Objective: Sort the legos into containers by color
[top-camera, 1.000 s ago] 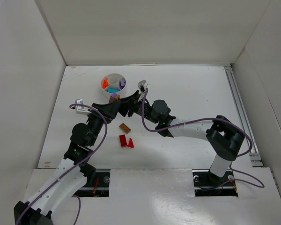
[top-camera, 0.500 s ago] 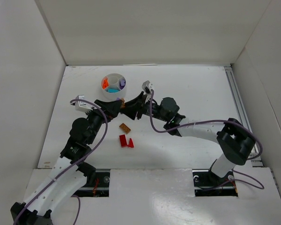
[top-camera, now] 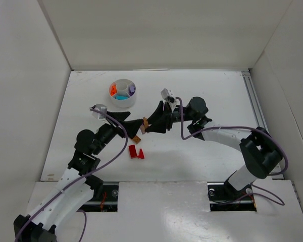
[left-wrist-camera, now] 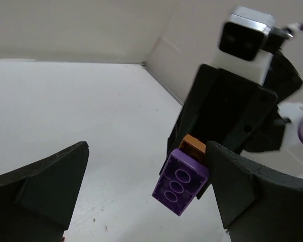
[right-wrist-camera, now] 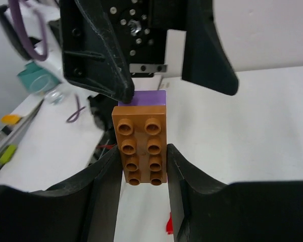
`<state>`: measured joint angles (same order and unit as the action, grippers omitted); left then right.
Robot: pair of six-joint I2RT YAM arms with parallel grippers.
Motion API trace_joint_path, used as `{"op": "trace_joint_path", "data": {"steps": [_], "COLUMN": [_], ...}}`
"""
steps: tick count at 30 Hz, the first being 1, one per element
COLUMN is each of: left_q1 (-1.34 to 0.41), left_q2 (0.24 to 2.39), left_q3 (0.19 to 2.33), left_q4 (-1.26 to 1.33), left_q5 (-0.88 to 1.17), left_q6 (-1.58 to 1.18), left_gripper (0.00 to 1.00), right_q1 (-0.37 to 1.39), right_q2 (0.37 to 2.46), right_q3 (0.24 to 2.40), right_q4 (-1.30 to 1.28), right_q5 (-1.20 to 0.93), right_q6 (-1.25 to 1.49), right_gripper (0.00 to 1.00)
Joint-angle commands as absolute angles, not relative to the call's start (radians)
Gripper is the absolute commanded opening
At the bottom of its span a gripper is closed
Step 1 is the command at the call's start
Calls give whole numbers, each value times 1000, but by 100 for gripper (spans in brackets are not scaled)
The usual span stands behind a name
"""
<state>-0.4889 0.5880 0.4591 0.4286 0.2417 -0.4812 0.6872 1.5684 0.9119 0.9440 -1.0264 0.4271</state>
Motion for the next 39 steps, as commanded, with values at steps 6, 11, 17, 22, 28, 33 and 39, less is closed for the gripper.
{"op": "trace_joint_path", "data": {"steps": [6,11,17,22,28,33,39], "left_q1": [-489,-489,-489,-489,-489,-489,-489], "left_q2": [563,594,565,575,615,626,549], "left_q3": [376,385,376,376,385,403,407], "left_q4": [660,669,669,701,710,666,574], "left_q5": [694,813,816,816,816,773,703], "left_q6": [-288,-272,-282,-293,-293,-282,-242], "left_gripper": [89,84,77,72,68,68,68], "right_q1": [672,637,633,653,686,695,695], "right_q2": [1571,1571,1591,1620,1620,1609,1588], "right_q3": [910,910,922,954,963,951,931], "right_q4": [1189,1189,1213,1192,1201,1210,1163], "right_q5": [-1255,-1246,-1246,-1256,-1276,-1289,-1289], "right_q6": [538,557,572,555,546,546,500], "right_gripper": [0,0,0,0,0,0,0]}}
